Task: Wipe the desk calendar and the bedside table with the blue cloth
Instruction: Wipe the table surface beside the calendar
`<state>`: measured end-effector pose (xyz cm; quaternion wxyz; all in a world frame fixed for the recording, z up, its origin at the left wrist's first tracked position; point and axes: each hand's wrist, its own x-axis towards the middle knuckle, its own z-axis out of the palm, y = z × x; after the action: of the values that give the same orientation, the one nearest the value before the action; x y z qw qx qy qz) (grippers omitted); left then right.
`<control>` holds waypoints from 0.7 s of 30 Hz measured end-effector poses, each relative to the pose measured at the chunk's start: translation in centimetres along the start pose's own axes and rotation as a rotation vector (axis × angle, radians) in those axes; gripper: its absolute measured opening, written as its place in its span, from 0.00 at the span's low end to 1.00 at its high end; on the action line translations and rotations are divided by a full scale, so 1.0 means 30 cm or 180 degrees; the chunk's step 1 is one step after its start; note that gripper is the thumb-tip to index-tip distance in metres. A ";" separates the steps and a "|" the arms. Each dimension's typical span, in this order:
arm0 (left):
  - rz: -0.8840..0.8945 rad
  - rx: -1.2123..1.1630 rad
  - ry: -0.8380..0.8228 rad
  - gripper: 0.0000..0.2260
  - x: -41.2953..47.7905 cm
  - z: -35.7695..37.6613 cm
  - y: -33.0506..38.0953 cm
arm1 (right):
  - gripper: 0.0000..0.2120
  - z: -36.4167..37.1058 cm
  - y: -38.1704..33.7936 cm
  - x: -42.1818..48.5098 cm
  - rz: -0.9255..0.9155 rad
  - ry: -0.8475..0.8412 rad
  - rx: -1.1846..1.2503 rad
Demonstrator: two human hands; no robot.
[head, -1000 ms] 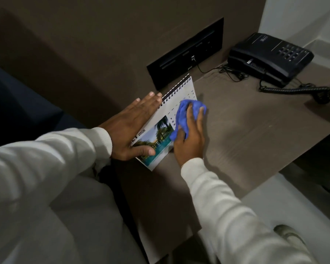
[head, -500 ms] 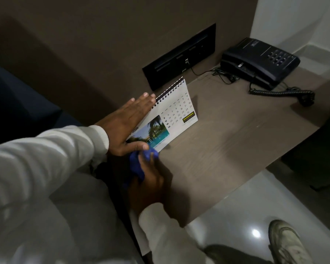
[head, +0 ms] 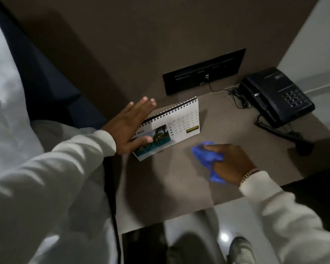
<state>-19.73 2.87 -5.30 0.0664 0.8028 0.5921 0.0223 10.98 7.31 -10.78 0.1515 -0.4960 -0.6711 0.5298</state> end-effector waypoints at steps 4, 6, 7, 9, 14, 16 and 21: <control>-0.1086 -0.0992 0.0795 0.36 -0.078 0.028 0.075 | 0.30 -0.120 0.088 0.035 -0.0087 0.0895 -0.2103; -0.1619 -0.1376 0.1106 0.33 -0.115 0.054 0.108 | 0.27 -0.122 0.129 0.043 -0.0213 0.0966 -0.2415; -0.1893 -0.1540 0.1269 0.32 -0.130 0.071 0.124 | 0.24 -0.111 0.156 0.040 -0.0347 0.1037 -0.2591; -0.2395 -0.1826 0.1577 0.31 -0.157 0.103 0.161 | 0.28 -0.089 0.208 0.023 -0.0481 0.0890 -0.2754; -0.2932 -0.2435 0.1927 0.29 -0.193 0.172 0.245 | 0.35 -0.079 0.173 0.023 -0.0210 0.0995 -0.2320; -0.2951 -0.2737 0.2198 0.24 -0.181 0.181 0.268 | 0.34 -0.087 0.099 0.060 -0.0406 0.0924 -0.1403; -0.3453 -0.3891 0.2695 0.14 -0.128 0.191 0.275 | 0.31 -0.011 -0.098 0.217 -0.0116 0.0607 0.0699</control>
<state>-12.39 -3.63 -9.72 0.2582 0.1652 0.7476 0.5891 6.71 13.03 -10.21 0.2775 -0.5122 -0.6006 0.5476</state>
